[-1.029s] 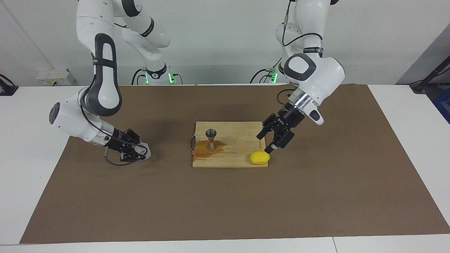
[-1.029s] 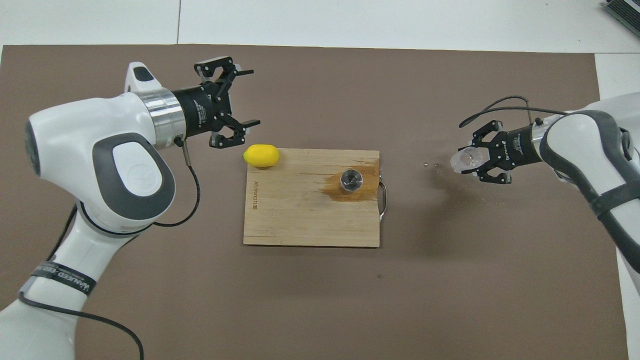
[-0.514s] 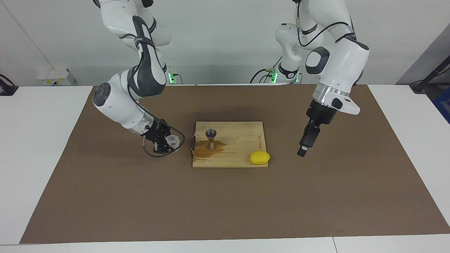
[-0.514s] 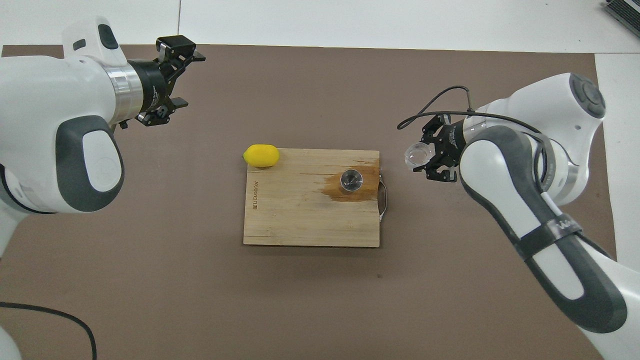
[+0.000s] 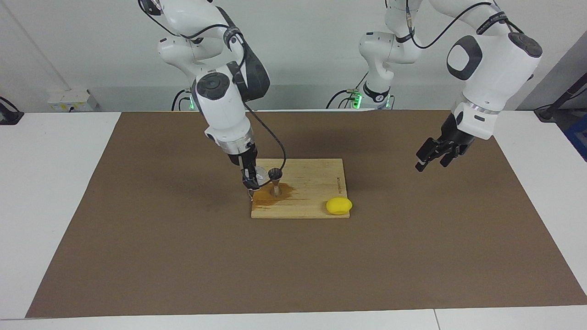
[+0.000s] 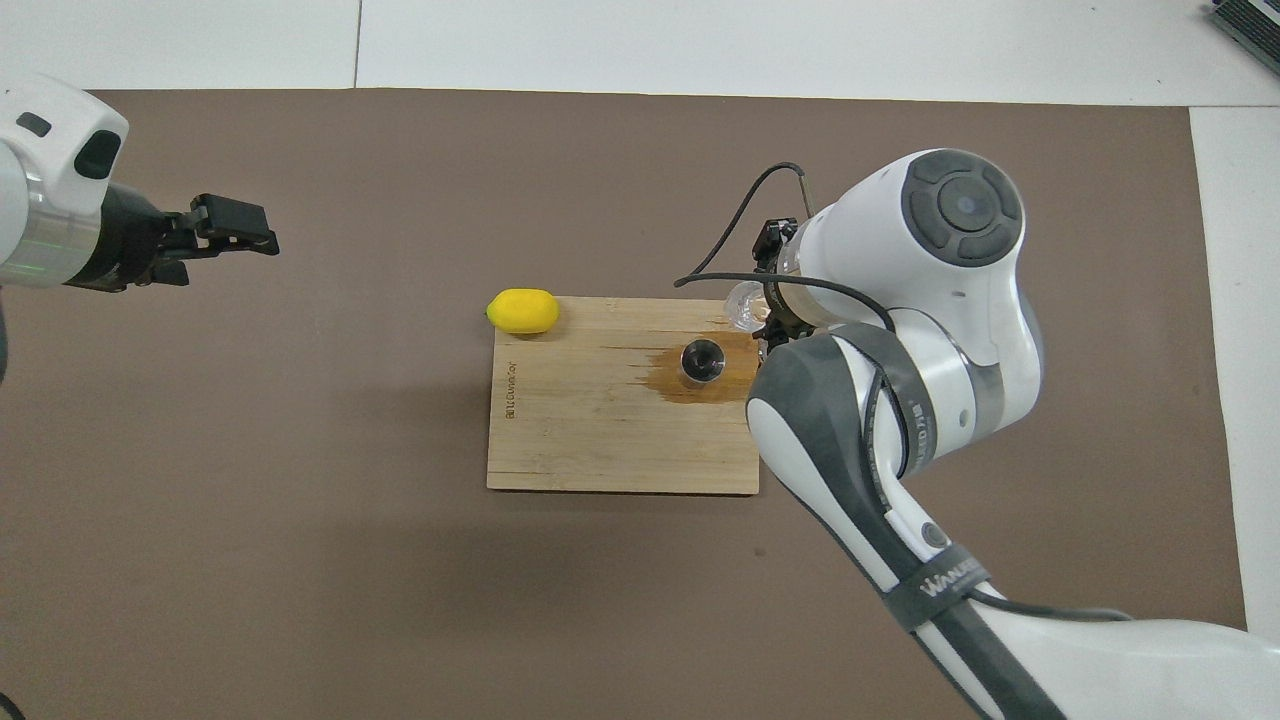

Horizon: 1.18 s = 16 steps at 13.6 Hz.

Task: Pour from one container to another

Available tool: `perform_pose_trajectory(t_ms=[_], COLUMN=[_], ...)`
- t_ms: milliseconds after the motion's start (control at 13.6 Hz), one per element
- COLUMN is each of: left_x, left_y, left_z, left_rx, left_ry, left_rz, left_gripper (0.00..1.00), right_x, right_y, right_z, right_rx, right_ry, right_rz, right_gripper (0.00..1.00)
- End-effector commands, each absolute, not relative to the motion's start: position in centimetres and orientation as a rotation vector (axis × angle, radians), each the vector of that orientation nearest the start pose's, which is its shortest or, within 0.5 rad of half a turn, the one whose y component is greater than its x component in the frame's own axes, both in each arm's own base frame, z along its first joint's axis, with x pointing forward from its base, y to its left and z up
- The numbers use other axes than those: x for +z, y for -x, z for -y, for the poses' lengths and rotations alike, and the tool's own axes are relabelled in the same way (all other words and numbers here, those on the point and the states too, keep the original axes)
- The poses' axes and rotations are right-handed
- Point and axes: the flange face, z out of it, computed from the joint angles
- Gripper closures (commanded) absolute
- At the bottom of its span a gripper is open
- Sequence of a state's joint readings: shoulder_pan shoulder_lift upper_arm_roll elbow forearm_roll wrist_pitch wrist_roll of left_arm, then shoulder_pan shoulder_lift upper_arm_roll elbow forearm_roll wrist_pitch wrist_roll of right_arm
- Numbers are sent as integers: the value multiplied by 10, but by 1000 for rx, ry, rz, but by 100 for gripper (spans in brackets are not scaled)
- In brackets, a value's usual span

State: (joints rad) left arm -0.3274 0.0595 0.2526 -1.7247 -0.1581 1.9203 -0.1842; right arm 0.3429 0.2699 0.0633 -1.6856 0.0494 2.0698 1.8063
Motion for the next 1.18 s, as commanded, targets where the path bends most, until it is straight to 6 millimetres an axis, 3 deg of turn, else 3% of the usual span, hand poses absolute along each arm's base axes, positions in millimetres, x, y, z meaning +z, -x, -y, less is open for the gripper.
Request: perform_pose_trajectory(t_ms=[0,147,220,441,588,661,735,1102], left_x=[560,578,583,598,603,615,628,630], left_y=[-576,-559,-553,-536,-533,-532,-534,-538], left_z=[52,37,32,42,50,53,50,25], left_rx=[-114,-76,-47,-4,25,49,54,109], left_ry=[3224,3189,3189,3178,3165,3163,3170,3176], left_rz=[4,-115,-135,-167,-182,-197,-198,-138], left_gripper=[0,0,0,0,0,0,0,0], right_x=[454,453,451,449,449,451,450,442], right_y=[-595,-591,-584,-571,-565,-560,-556,-526], right_z=[-274,-280,-293,-307,-311,-315,-316,-325], right_rx=[-112,-188,-233,-352,-418,-487,-530,-693], right_ry=[2352,2417,2465,2559,2602,2640,2670,2785], right_rz=[-1941,-1910,-1869,-1791,-1752,-1711,-1691,-1568], right_gripper=[100,100,100,100,100,100,100,100])
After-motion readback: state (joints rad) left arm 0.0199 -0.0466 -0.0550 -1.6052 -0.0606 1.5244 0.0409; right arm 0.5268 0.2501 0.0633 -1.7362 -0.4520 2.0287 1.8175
